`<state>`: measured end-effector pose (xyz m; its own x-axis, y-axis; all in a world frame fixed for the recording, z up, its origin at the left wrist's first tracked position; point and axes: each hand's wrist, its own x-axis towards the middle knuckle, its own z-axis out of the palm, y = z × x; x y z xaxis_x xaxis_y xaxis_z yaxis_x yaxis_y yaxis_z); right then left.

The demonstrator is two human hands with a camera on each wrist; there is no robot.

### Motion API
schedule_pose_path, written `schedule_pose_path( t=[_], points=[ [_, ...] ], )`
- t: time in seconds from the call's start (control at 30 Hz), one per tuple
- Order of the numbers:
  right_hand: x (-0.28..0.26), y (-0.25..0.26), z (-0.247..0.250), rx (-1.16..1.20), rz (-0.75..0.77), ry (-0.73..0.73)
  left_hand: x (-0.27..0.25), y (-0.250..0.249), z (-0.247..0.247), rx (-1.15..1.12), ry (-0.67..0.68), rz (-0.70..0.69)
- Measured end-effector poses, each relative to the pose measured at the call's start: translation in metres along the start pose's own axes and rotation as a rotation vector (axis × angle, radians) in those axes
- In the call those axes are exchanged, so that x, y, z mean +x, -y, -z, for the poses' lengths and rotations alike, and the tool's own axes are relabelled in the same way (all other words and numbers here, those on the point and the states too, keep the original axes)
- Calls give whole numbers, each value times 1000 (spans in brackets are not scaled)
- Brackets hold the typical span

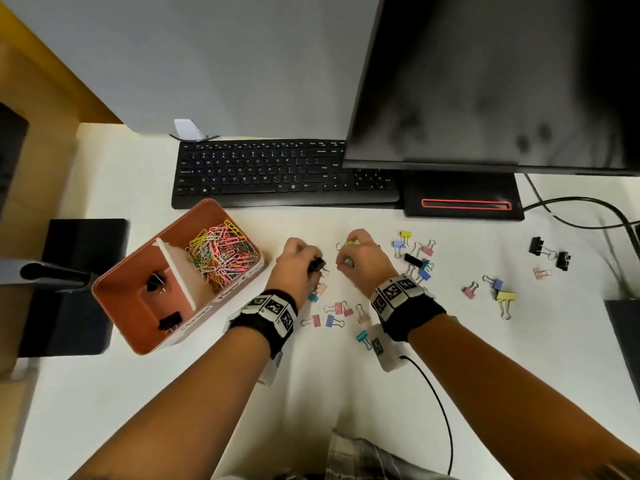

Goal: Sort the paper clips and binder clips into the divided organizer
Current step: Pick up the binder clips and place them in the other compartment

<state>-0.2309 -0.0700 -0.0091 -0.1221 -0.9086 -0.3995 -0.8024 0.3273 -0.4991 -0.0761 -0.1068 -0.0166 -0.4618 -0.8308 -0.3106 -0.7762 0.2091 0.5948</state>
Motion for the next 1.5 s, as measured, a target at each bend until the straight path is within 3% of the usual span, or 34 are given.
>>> schedule_pose_path(
  t=[0.2, 0.4, 0.57, 0.7, 0.77, 0.9, 1.0, 1.13, 1.3, 1.37, 1.5],
  points=[
    [-17, 4, 3, 57, 34, -51, -14, -2, 8, -151, -32, 4],
    [-46, 35, 18, 142, 169, -167, -62, -17, 50, -305, -206, -93],
    [-49, 102, 8, 182, 367, -107, -111, 16, 106, -287, -429, -13],
    [-42, 172, -19, 204, 528, -9, -132, 70, 147, -214, -558, 178],
    [-40, 205, -35, 213, 567, 41, -135, 91, 163, -247, -528, 259],
    [-38, 238, -58, 204, 546, 137, -145, 105, 185, -222, -346, 241],
    [-44, 221, -53, 228, 546, 58, -153, 104, 190, -150, -333, 213],
    [-59, 153, -36, 169, 462, -46, -156, 89, 169, -183, -335, 91],
    [-85, 50, -20, 22, 98, -68, -142, 46, 104, -117, -23, -147],
    [-95, 23, -14, -53, -12, -81, -131, 31, 75, -80, 90, -172],
    [-96, -8, -4, -141, -160, -110, -94, 10, 31, 31, 178, -112]
  ],
)
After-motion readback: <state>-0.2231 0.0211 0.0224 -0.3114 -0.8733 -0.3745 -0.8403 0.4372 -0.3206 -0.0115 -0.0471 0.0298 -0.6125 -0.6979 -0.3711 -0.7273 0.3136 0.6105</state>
